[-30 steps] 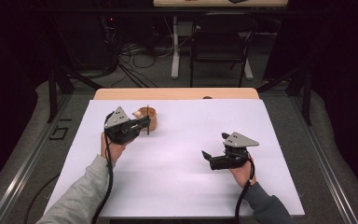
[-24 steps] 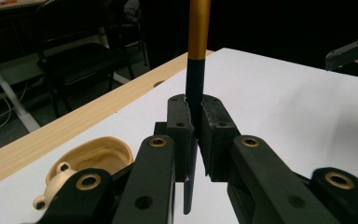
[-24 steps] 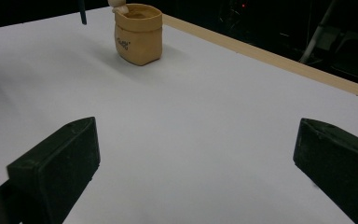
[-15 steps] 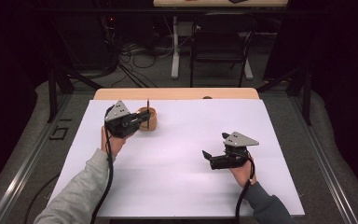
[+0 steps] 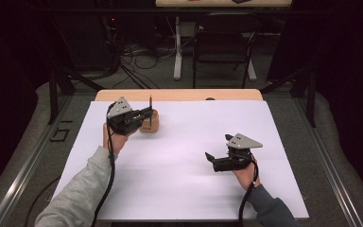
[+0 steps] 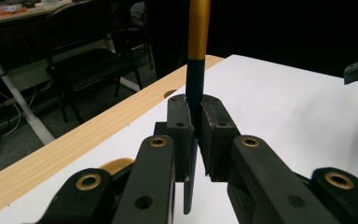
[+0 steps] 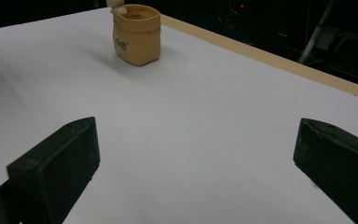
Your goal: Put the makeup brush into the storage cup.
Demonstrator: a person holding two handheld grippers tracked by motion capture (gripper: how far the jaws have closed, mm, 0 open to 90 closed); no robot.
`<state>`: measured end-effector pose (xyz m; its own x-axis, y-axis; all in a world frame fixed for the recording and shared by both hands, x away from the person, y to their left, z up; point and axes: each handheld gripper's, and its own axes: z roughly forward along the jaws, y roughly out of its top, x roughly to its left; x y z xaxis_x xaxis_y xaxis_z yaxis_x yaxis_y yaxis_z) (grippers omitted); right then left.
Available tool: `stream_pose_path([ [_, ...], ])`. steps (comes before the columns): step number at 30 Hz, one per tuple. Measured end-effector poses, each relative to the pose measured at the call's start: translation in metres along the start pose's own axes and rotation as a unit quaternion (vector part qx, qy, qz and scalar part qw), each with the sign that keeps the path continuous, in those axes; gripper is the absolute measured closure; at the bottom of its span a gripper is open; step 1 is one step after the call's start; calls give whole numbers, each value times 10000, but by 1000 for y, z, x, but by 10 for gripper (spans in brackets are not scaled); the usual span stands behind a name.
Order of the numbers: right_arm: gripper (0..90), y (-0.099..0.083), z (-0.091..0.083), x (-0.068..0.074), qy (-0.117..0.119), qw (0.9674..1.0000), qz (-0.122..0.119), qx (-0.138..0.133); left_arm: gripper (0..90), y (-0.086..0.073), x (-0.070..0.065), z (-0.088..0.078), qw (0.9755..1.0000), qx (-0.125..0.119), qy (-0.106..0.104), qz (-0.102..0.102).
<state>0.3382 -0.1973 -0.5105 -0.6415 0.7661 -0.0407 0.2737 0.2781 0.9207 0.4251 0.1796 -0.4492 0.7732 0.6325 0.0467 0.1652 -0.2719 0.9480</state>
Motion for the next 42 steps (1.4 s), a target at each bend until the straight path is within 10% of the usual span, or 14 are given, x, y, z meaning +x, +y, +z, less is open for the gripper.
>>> stream_pose_path([
  [42,0,0,-1,-1,14,10000,7,-8,834,16,35,24,9990,-4,452,-27],
])
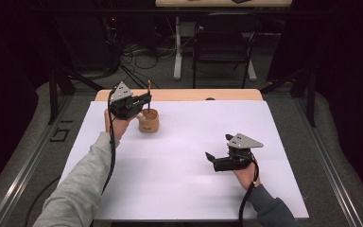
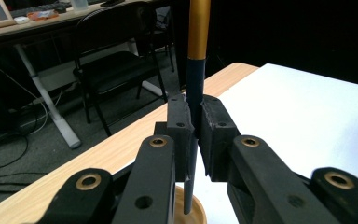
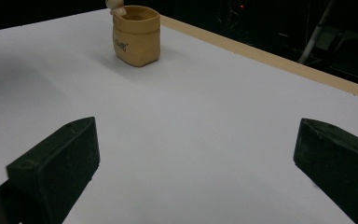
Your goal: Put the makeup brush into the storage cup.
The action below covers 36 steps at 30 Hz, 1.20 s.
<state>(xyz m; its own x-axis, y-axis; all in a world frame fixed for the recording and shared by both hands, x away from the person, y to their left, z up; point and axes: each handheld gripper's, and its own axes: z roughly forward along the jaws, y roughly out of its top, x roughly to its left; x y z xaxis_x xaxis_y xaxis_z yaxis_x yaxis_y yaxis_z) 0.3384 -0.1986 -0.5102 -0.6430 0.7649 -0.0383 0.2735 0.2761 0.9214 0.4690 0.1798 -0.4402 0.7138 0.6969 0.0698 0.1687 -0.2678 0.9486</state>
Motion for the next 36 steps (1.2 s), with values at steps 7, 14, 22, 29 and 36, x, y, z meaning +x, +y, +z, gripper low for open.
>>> stream_pose_path([
  [7,0,0,0,1,-9,10000,-10,-7,835,2,2,3,10000,43,45,54],
  [14,0,1,0,1,-14,10000,-11,-9,834,0,5,8,9999,71,87,4],
  [22,0,0,0,0,11,10000,1,1,834,-3,9,14,9998,122,125,-35],
  [29,0,0,0,0,9,10000,36,-13,834,-6,13,18,9997,176,170,-70],
  [36,0,0,-1,-1,0,10000,56,-35,834,-11,15,25,9993,267,234,-122],
])
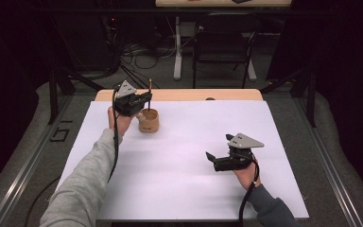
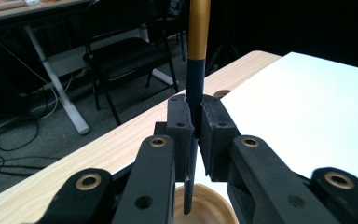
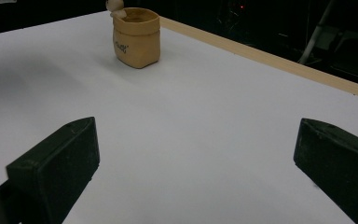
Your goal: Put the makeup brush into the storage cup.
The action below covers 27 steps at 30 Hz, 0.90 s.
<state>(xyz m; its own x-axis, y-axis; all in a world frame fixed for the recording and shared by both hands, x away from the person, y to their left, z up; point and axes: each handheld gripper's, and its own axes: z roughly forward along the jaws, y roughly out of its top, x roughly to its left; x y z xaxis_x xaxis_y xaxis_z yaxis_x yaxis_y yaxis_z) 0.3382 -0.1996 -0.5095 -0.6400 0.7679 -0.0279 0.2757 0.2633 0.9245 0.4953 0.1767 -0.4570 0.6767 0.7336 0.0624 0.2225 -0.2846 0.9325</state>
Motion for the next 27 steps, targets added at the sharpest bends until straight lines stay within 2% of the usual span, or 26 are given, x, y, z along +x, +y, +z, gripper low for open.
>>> stream_pose_path([
  [10,0,0,0,-1,12,10000,22,35,833,-5,2,6,9999,158,20,-39],
  [23,0,0,1,-1,20,10000,-8,69,826,-16,3,13,9989,409,23,-233],
  [24,0,0,1,-1,24,10000,6,73,814,-17,4,14,9987,422,17,-278],
  [25,0,0,1,-1,7,10000,8,62,716,-17,4,14,9985,454,28,-291],
  [27,0,0,1,-2,4,10000,26,60,576,-17,5,14,9980,541,24,-320],
])
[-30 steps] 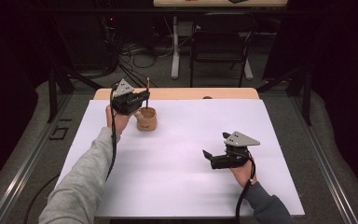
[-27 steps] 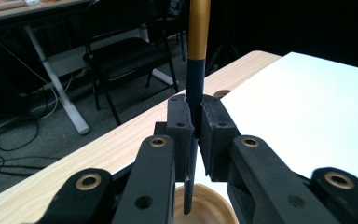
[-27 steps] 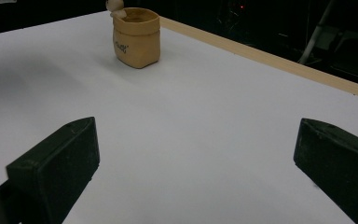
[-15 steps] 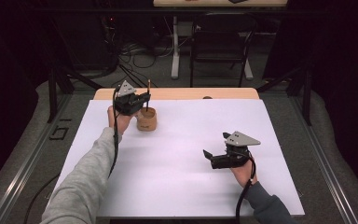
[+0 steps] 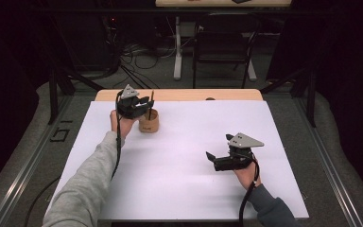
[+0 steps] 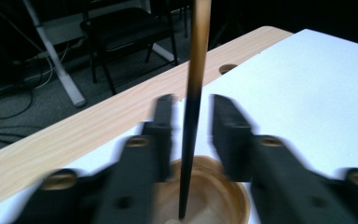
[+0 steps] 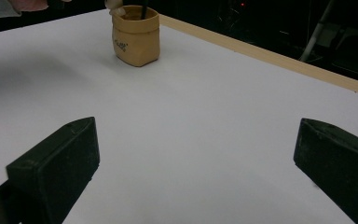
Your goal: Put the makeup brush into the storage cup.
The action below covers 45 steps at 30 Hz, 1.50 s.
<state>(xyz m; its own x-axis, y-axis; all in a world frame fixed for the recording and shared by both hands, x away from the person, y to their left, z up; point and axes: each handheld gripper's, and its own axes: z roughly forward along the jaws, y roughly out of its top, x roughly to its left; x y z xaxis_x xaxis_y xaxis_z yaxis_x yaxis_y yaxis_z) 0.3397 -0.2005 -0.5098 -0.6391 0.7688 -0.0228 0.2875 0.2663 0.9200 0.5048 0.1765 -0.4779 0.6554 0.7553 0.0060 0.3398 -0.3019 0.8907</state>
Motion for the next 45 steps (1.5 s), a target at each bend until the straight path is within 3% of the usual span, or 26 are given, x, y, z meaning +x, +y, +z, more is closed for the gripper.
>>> stream_pose_path([
  [4,0,1,-1,-1,-12,10000,-7,-28,359,0,3,-5,9999,34,78,-128],
  [7,0,1,-2,-3,-50,10000,5,-50,256,3,2,-11,10000,6,20,-93],
  [10,0,2,-3,-4,-67,9999,43,-67,212,5,-1,-17,10000,-4,-14,-20],
  [24,0,3,-4,-3,-71,9998,40,-167,155,7,-3,-29,9999,13,7,111],
  [27,0,3,-6,-5,-73,9998,44,-165,141,6,-5,-34,9999,-95,1,125],
  [38,0,5,-11,-6,11,9995,38,-312,62,0,-21,-60,9990,-232,26,376],
  [45,0,5,-13,-7,76,9993,18,-362,24,-6,-29,-79,9987,-327,-40,377],
])
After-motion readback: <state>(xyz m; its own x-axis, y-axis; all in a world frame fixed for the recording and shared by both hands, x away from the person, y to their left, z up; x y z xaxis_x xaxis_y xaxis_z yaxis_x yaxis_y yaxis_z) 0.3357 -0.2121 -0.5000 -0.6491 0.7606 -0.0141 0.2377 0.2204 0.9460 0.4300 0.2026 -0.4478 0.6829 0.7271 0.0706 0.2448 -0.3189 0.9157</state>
